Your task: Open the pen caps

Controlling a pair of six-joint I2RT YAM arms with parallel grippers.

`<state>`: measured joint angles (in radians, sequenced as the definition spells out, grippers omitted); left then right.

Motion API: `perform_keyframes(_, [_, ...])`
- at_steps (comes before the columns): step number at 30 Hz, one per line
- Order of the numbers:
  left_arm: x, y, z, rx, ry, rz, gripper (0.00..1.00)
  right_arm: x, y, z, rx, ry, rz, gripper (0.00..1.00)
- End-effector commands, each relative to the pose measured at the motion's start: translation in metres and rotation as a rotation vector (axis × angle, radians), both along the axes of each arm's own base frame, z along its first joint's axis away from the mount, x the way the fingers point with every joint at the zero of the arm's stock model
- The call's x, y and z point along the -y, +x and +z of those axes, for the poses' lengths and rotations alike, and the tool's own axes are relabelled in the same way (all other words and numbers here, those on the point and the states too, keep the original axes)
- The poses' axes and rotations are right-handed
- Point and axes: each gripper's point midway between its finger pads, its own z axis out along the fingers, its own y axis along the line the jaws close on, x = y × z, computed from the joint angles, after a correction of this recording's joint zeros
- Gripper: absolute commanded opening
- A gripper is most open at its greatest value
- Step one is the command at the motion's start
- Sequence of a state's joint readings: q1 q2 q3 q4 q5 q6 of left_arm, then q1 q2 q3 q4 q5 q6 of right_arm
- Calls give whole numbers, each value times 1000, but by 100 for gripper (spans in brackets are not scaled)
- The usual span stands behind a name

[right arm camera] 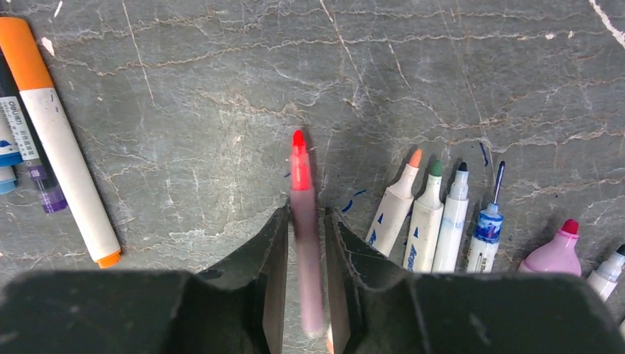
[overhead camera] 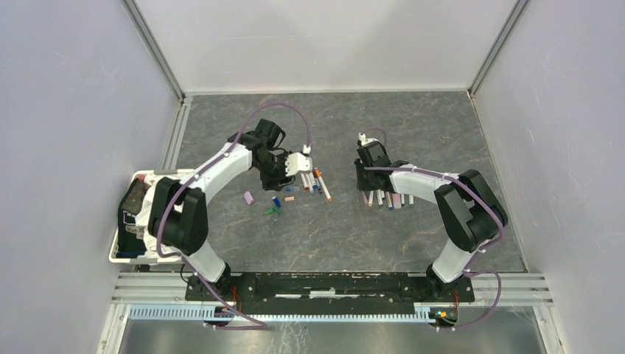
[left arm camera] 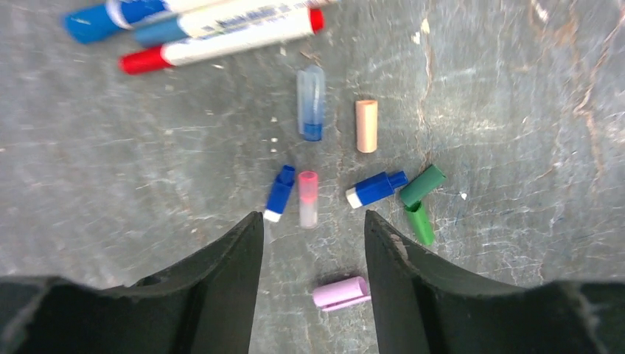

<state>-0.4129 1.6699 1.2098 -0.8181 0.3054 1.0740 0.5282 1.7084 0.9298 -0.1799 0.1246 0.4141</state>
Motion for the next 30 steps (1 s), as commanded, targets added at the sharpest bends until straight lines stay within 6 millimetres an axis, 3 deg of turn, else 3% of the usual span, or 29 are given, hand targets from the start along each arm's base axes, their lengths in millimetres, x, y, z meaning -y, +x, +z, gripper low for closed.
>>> perform_keyframes(1, [26,4,65,48,-168,51,60,7,2,8,42,-1,-48,30])
perform_keyframes(7, [33,13,115,89,-240,149,68,6,5,30,87,20,-53,34])
perform_keyframes(13, [33,20,161,169,-290,199,70,-1,14,60,157,25,-53,33])
perform_keyframes(14, [33,22,170,196,-306,210,71,-5,14,65,170,26,-43,33])
perform_keyframes(17, [32,30,200,293,-368,268,98,-28,16,79,203,53,21,33])
perform_keyframes(20, [20,50,229,437,-433,428,100,-63,15,82,213,74,137,34])
perform_keyframes(24, [13,44,216,429,-435,476,100,-106,13,69,159,68,282,34])
perform_keyframes(27, [15,32,203,352,-397,429,100,-124,13,56,135,47,332,33])
perform_keyframes(30, [17,23,195,296,-384,406,100,-130,16,41,109,23,343,33])
